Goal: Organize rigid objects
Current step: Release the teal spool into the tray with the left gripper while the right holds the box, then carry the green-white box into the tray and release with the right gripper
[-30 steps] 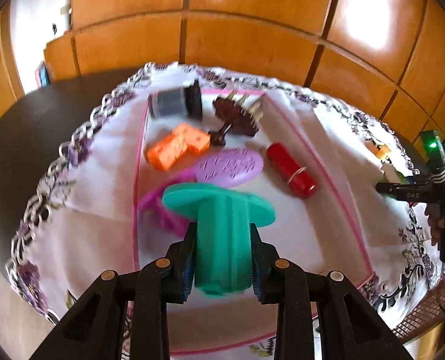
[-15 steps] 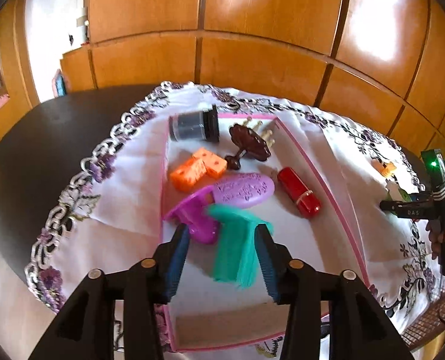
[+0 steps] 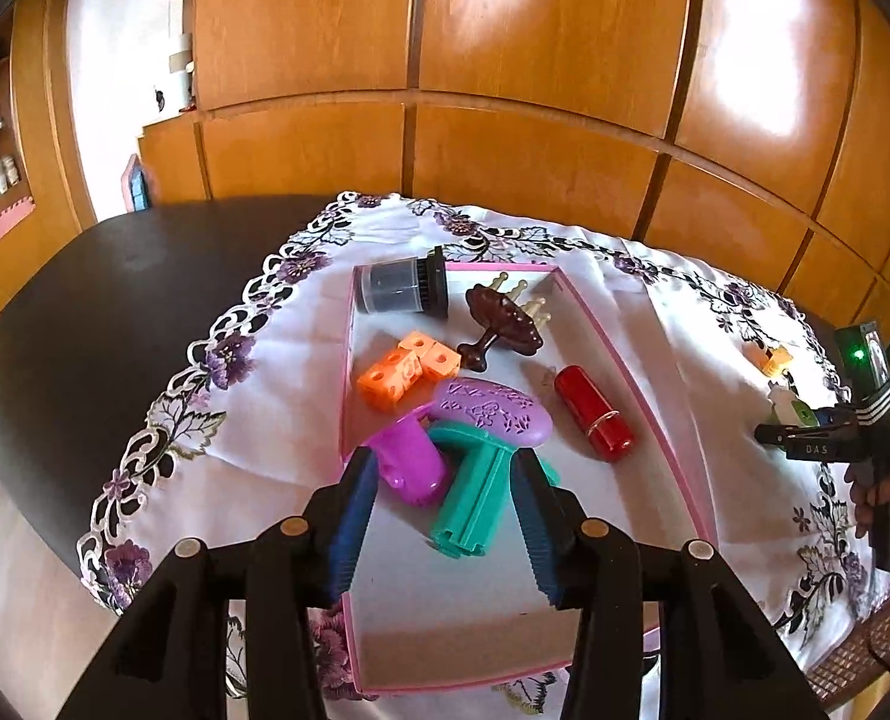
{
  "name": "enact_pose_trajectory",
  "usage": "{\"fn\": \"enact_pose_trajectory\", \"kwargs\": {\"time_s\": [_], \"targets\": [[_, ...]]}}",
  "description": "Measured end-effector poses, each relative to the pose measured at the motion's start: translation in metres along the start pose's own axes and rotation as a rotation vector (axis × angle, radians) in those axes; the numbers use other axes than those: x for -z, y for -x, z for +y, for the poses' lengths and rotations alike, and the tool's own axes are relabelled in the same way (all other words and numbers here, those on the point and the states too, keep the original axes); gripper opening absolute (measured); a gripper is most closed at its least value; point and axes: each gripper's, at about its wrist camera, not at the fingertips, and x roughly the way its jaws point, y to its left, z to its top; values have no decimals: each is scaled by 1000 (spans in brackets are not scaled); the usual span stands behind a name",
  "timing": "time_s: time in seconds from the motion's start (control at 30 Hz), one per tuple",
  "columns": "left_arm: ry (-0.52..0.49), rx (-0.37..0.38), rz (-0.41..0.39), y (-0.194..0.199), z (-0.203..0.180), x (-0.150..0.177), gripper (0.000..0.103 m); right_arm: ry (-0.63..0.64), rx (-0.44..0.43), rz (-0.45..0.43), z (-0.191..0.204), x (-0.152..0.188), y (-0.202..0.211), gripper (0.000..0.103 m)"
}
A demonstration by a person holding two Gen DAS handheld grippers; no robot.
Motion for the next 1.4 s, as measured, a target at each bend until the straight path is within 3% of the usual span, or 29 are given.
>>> {"fn": "enact_pose_trajectory", "kwargs": {"time_s": [0.67, 0.9, 1.1, 1.4], "targets": [[82, 1, 12, 3, 25, 7, 47, -53, 71, -19, 8, 7, 3, 61], [123, -33, -10, 8, 41, 7, 47, -89, 111, -7, 13, 9, 7, 61], [154, -69, -8, 8, 57, 11, 47, -133, 76, -14, 18, 14, 19, 61], [169, -80, -4, 7, 62, 15, 47, -112, -90, -158, 69, 6, 69, 61]]}}
